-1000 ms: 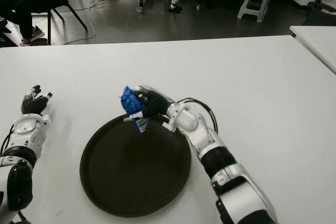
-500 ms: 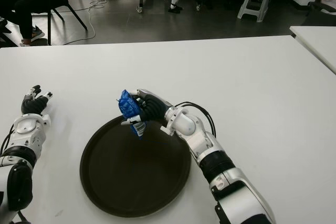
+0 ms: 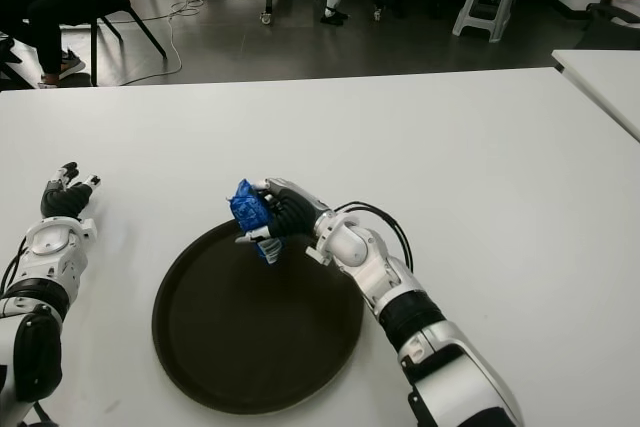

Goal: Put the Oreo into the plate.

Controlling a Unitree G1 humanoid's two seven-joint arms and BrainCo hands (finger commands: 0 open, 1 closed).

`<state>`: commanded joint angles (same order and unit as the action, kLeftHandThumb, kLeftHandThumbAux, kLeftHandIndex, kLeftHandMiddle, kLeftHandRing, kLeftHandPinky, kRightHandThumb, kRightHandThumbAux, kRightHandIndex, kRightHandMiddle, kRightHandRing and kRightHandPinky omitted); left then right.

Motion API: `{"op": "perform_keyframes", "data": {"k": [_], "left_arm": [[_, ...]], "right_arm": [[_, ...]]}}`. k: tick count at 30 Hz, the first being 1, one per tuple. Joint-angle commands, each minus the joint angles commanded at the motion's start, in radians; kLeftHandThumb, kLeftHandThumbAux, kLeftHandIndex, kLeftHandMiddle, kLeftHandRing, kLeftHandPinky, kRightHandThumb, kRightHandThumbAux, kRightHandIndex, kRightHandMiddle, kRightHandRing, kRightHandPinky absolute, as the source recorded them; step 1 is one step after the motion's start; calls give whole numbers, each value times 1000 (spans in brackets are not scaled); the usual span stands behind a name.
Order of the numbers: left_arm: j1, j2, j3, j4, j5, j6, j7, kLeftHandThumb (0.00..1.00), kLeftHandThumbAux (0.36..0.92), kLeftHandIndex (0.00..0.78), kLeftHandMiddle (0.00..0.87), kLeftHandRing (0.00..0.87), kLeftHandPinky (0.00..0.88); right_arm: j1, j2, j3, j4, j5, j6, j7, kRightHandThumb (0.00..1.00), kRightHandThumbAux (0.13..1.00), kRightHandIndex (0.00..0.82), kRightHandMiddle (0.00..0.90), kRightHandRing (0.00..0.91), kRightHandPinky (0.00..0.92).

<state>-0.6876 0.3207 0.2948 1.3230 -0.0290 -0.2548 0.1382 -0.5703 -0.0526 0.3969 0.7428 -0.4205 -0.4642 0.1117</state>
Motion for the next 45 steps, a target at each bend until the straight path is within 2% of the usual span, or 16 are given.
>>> {"op": "perform_keyframes", "data": {"k": [4, 6, 8, 9, 10, 11, 12, 15, 17, 21, 27, 35, 45], "left_arm": [[1, -1, 0, -1, 0, -4, 1, 125, 701, 0, 27, 21, 47], [2, -1, -1, -1, 1, -7, 2, 122, 703, 0, 27, 20, 43], [3, -1, -1, -1, 1, -9, 1, 120, 703, 0, 28, 20, 41], [3, -2, -1, -2, 0, -9, 0, 119, 702, 0, 28, 19, 40], [3, -2, 0, -2, 0, -10, -2, 119, 702, 0, 28, 19, 40], [3, -2, 1, -2, -1, -9, -2, 119, 706, 0, 30, 22, 46], [2, -3, 1, -2, -2, -9, -2, 118, 707, 0, 33, 27, 53], [2, -3, 2, -2, -2, -8, 1, 117, 708, 0, 36, 33, 61], [1, -3, 3, -1, -2, -6, 4, 117, 706, 0, 36, 34, 62], [1, -4, 5, -1, -4, -4, 10, 121, 696, 0, 33, 29, 50], [1, -3, 8, -1, -4, 1, 10, 131, 687, 0, 40, 31, 35], [3, -1, 7, -2, -2, -2, 7, 140, 695, 0, 34, 28, 46], [2, -1, 15, -1, -10, -1, 0, 154, 701, 0, 25, 18, 50]], "right_arm": [[-17, -5, 3, 36, -23, -29, -35, 732, 707, 439, 795, 794, 759], [-30, -8, 0, 63, -26, -46, -46, 792, 692, 415, 623, 642, 592], [-38, -9, -2, 86, -27, -60, -54, 811, 689, 405, 551, 559, 505], [-44, -8, -3, 112, -29, -73, -67, 816, 688, 406, 513, 485, 442], [-48, -7, -4, 133, -31, -84, -77, 816, 688, 406, 513, 485, 442], [-51, -6, -5, 151, -32, -98, -89, 638, 641, 242, 333, 323, 291], [-53, -4, -5, 163, -33, -109, -97, 547, 620, 155, 234, 226, 203], [-61, -3, -6, 189, -33, -140, -113, 426, 589, 50, 90, 83, 79], [-68, -6, -1, 207, -42, -167, -128, 385, 571, 25, 48, 43, 42], [-81, -13, 11, 241, -68, -213, -162, 320, 504, 5, 10, 8, 8], [-95, -18, 26, 276, -108, -262, -224, 280, 441, 0, 0, 0, 0], [-108, -18, 38, 317, -129, -313, -276, 242, 423, 0, 0, 0, 0], [-124, -23, 53, 351, -154, -340, -313, 201, 431, 0, 0, 0, 0]]}}
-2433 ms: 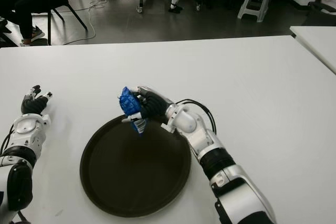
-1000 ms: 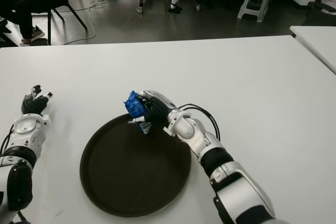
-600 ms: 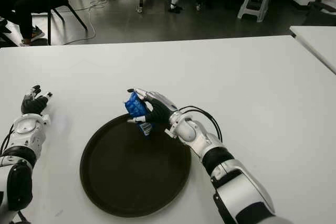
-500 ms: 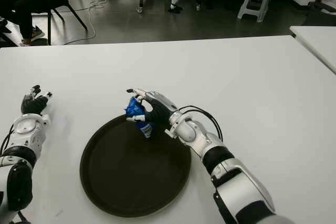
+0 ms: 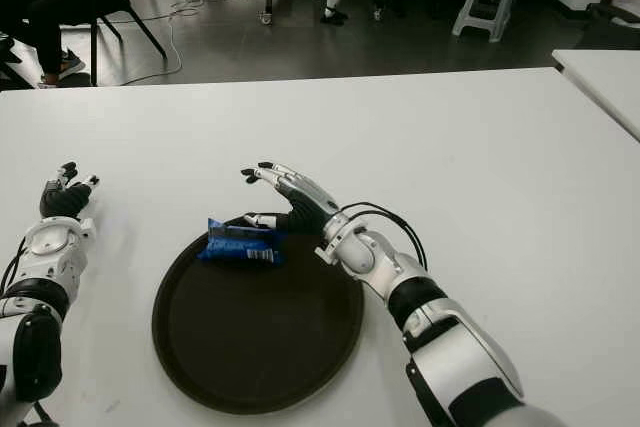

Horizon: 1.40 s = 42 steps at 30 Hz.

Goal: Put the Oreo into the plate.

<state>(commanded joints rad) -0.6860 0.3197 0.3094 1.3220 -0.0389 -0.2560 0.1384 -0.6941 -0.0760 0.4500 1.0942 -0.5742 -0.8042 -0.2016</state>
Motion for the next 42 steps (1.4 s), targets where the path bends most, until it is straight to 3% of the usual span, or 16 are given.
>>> {"op": "perform_keyframes", "data": {"k": [14, 28, 34, 38, 42], "left_arm": [[0, 0, 0, 1, 4, 6, 3, 149, 679, 0, 31, 18, 27], [1, -1, 0, 1, 5, 4, 7, 161, 679, 0, 32, 27, 51], [1, -1, -4, 1, 9, 4, 13, 149, 674, 0, 31, 23, 45], [1, -4, -4, 0, 9, 2, 14, 147, 682, 0, 32, 29, 48], [1, -5, -2, -1, 7, 1, 11, 146, 691, 0, 30, 28, 39]], "right_arm": [[-8, 1, -6, 31, 13, -8, 9, 226, 453, 0, 0, 0, 0], [-22, -11, -11, 47, 15, -20, 3, 168, 466, 0, 0, 0, 0], [-52, -43, -40, 52, 36, -29, 9, 125, 464, 0, 0, 0, 0], [-114, -100, -88, 102, 72, -5, 35, 120, 484, 0, 0, 0, 0], [-135, -136, -111, 131, 79, 30, 19, 120, 510, 0, 0, 0, 0]]}}
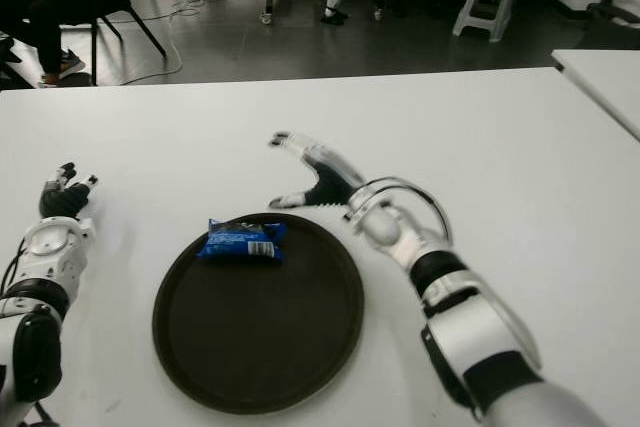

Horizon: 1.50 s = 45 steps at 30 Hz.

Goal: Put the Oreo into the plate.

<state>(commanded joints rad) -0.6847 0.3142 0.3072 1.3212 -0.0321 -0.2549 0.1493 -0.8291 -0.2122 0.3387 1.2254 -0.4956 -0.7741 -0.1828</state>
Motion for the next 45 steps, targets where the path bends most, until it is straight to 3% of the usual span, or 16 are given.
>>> {"op": "perform_keyframes", "data": {"k": [4, 8, 13, 16, 20, 24, 32, 45], "left_arm": [[-2, 0, 3, 0, -4, 4, -2, 141, 688, 0, 30, 26, 40], [-5, 0, 7, 2, -6, 9, -2, 140, 691, 0, 32, 29, 50], [-5, 1, 7, 2, -7, 11, -2, 133, 709, 0, 32, 24, 43], [-5, 5, 3, 3, -1, 21, 6, 123, 722, 0, 31, 22, 40], [-5, 7, 0, 4, 2, 26, 9, 106, 732, 0, 26, 19, 32], [-5, 16, -16, 5, 18, 45, 12, 78, 745, 0, 24, 14, 26], [-3, 29, -31, 5, 29, 62, 12, 30, 777, 0, 28, 19, 42], [-3, 41, -28, 2, 24, 86, 14, 22, 806, 9, 41, 28, 43]], "right_arm": [[1, -21, -6, 18, -10, 37, -54, 85, 541, 0, 0, 0, 0], [-16, -51, -34, 83, 5, 153, -95, 45, 542, 0, 0, 0, 0], [-24, -64, -80, 114, 37, 250, -90, 27, 567, 0, 0, 0, 0], [-19, -82, -125, 125, 68, 323, -110, 13, 596, 0, 0, 0, 0], [-16, -86, -143, 125, 76, 350, -115, 2, 624, 0, 0, 0, 7], [7, -112, -182, 136, 99, 418, -154, 25, 682, 0, 15, 15, 11], [47, -100, -237, 136, 137, 489, -180, 55, 721, 0, 59, 58, 48], [45, -87, -287, 136, 173, 597, -142, 35, 736, 14, 109, 124, 120]]}}
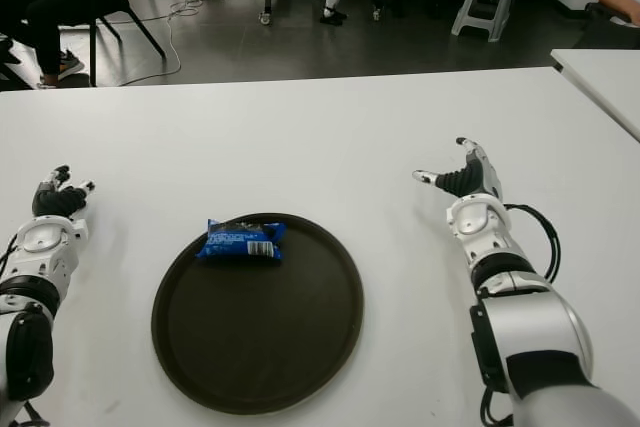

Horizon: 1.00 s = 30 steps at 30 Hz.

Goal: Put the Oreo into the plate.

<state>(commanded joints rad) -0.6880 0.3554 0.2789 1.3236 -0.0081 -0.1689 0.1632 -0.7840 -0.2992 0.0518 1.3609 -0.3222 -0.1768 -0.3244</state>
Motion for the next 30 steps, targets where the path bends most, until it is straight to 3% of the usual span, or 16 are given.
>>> {"op": "perform_keyframes", "data": {"k": [13, 15, 17, 30], "left_arm": [[-3, -3, -2, -4, 2, -3, 1, 21, 830, 0, 27, 28, 52], [-5, -3, -5, -5, 5, -1, -1, 12, 839, 0, 26, 26, 48], [-6, -4, -8, -5, 7, 1, -2, 9, 843, 0, 24, 25, 48], [-3, 4, -25, -5, 18, 3, -5, 0, 828, 2, 34, 34, 59]], "right_arm": [[2, 13, 15, -2, -17, 4, 5, 117, 782, 61, 134, 160, 188], [3, 14, 12, -2, -13, 3, 25, 149, 775, 71, 132, 180, 280], [3, 14, 7, -1, -8, 6, 41, 173, 770, 80, 136, 193, 301], [-8, 16, -23, 1, 18, 49, 129, 178, 748, 86, 132, 159, 210]]}}
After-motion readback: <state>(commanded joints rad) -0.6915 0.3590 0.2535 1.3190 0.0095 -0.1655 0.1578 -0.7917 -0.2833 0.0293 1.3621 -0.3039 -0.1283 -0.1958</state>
